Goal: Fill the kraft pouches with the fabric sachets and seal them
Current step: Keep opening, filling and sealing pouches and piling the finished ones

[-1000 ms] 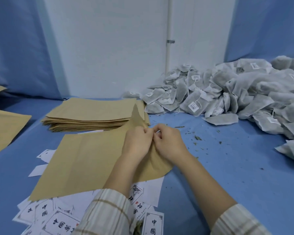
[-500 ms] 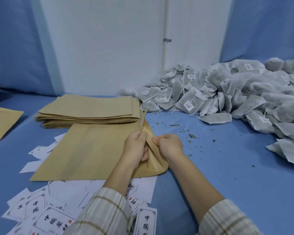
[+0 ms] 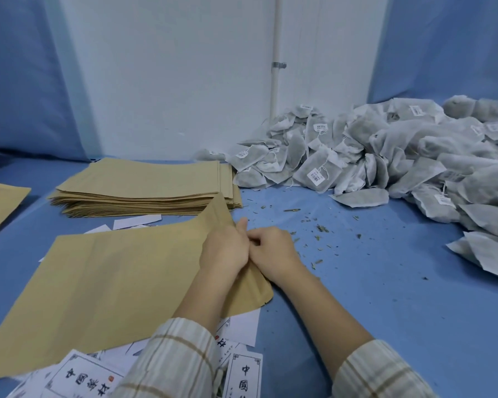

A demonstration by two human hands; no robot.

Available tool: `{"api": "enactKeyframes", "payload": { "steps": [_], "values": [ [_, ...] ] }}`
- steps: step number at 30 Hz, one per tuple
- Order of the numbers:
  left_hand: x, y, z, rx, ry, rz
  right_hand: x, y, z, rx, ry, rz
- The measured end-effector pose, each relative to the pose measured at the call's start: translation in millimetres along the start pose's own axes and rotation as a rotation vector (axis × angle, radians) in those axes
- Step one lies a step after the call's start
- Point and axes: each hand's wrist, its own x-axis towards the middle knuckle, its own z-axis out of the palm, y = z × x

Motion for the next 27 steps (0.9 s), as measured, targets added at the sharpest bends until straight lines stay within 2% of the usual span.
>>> {"api": "enactKeyframes", "payload": {
  "steps": [5,8,10,13,20,23,27],
  "values": [
    [0,-11,2,-0.130,0.025,0.127,0,1,1,0.190,0.038,0.138],
    [1,-14,5,-0.233,0.057,0.143,3,1,-1,0.256,-0.004,0.189],
    [1,-16,6,-0.305,0.062,0.137,3,0,-2,0.202,-0.036,0.175],
    [-3,-17,7,-0.336,0.098,0.164,2,-3,2,0.062,0.006,0.158],
    [-11,-13,4,-0.496,0.184,0.121,11,-2,9,0.018,0.103,0.348],
    [-10,-11,-1,-0.459,0.167,0.141,10,2,7,0.041,0.113,0.285],
    [-5,-1,-8,-0.325,0.196,0.186,5,5,-2,-0.035,0.210,-0.030]
  ]
}}
